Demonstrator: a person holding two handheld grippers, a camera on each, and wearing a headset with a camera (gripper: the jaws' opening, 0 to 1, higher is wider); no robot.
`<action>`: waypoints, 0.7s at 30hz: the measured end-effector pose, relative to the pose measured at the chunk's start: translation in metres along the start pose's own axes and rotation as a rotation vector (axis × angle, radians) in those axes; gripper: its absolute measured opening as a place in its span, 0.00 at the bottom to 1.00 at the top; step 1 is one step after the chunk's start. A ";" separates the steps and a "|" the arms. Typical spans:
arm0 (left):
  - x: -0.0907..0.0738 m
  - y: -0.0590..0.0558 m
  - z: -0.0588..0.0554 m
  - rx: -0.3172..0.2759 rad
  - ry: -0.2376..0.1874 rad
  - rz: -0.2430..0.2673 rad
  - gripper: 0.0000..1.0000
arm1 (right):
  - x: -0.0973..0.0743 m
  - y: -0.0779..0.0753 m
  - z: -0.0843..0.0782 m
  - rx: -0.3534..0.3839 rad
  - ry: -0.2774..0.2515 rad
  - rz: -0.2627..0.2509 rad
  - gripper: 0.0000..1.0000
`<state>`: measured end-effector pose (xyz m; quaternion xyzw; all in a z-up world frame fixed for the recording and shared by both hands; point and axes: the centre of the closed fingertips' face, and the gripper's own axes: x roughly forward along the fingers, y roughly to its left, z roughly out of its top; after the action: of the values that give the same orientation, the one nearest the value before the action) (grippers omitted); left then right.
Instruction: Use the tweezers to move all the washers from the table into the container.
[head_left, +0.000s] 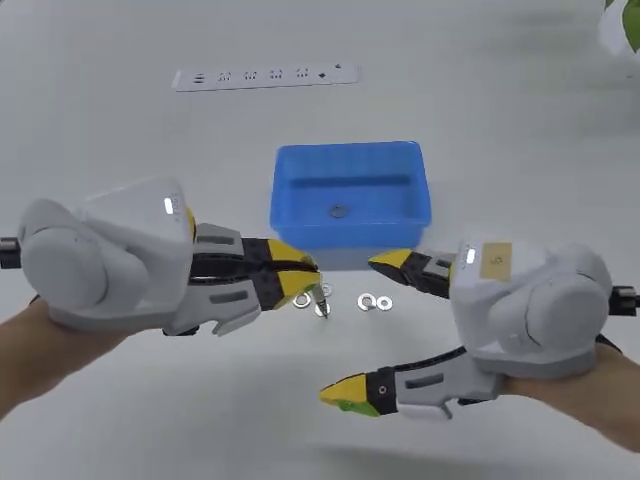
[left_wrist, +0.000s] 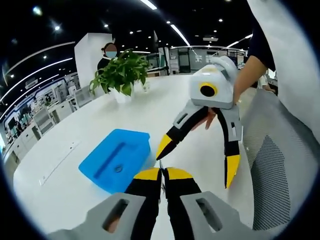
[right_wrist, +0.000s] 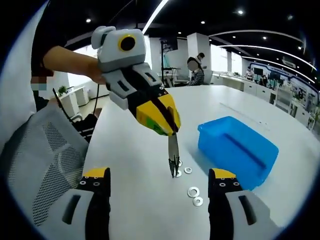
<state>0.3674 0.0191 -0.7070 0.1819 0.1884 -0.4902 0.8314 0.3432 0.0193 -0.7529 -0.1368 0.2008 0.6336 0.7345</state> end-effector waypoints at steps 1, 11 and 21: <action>0.000 0.000 -0.001 0.000 0.002 0.000 0.06 | 0.002 0.000 0.000 -0.005 0.004 0.005 0.78; 0.000 -0.003 -0.002 0.001 0.005 -0.002 0.06 | 0.017 -0.002 0.014 -0.030 -0.002 0.090 0.45; 0.007 -0.006 0.003 -0.014 -0.015 -0.017 0.06 | 0.021 -0.007 0.009 -0.074 0.033 0.123 0.26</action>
<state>0.3651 0.0095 -0.7080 0.1709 0.1871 -0.4971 0.8299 0.3540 0.0410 -0.7554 -0.1616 0.1974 0.6823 0.6852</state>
